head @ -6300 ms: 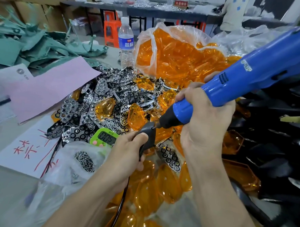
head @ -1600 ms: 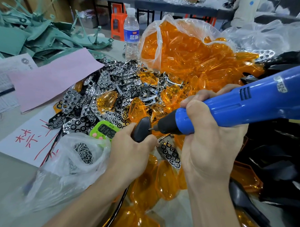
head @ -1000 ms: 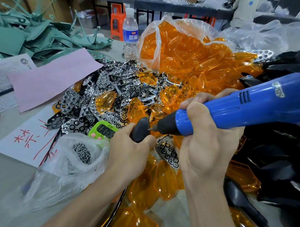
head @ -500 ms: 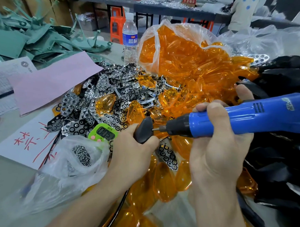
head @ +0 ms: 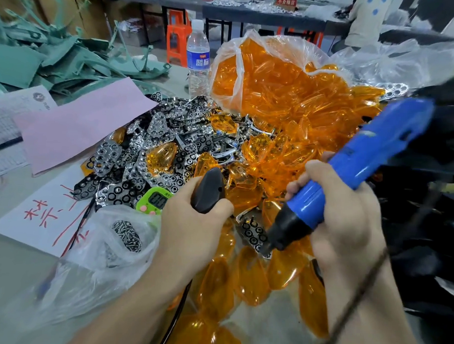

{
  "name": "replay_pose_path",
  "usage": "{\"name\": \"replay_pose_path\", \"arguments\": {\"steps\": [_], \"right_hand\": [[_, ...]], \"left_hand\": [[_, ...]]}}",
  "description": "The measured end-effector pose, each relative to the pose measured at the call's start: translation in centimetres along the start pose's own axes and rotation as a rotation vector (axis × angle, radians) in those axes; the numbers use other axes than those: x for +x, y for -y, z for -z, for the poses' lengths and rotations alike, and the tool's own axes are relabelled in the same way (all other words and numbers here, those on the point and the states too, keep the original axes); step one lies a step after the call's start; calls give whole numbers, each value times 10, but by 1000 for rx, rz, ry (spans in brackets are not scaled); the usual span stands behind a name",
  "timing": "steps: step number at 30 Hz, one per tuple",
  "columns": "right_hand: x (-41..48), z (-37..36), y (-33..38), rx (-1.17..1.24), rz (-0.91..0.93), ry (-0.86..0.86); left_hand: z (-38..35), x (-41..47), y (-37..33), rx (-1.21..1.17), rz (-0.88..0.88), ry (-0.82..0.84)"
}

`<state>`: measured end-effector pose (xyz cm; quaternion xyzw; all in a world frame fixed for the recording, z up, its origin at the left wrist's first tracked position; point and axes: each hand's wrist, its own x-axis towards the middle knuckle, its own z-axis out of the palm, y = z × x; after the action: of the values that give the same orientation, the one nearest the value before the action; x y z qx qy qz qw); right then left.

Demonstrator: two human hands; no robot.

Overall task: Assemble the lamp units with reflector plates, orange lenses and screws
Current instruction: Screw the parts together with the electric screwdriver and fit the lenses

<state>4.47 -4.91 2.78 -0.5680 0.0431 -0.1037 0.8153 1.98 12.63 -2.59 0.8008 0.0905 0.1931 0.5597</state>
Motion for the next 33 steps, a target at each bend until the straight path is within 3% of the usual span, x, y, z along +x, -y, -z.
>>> {"name": "replay_pose_path", "arguments": {"steps": [7,10,14,18,22,26,29,31,33], "right_hand": [[7,2,6,-432,-301,161],[13,-2,9,-836,-223,197],[17,-20,2,-1131,-180,238],[16,-30,-19,-1311,-179,228],[8,-32,-38,-1401,-108,187],[-5,-40,-50,-1542,34,171],[-19,-40,-42,-1555,108,176],[-32,-28,-25,-1348,206,150],[-53,-15,-6,-964,222,164]], "left_hand": [[7,4,-3,-82,20,-38],[16,9,-10,-261,49,-142],[40,23,-20,-467,25,-343],[71,36,-31,-275,-139,-510],[73,29,-54,-31,-233,-306],[53,11,-65,-276,-19,78],[33,-3,-66,-431,136,200],[26,-11,-65,-469,161,209],[18,-17,-65,-451,140,188]]}}
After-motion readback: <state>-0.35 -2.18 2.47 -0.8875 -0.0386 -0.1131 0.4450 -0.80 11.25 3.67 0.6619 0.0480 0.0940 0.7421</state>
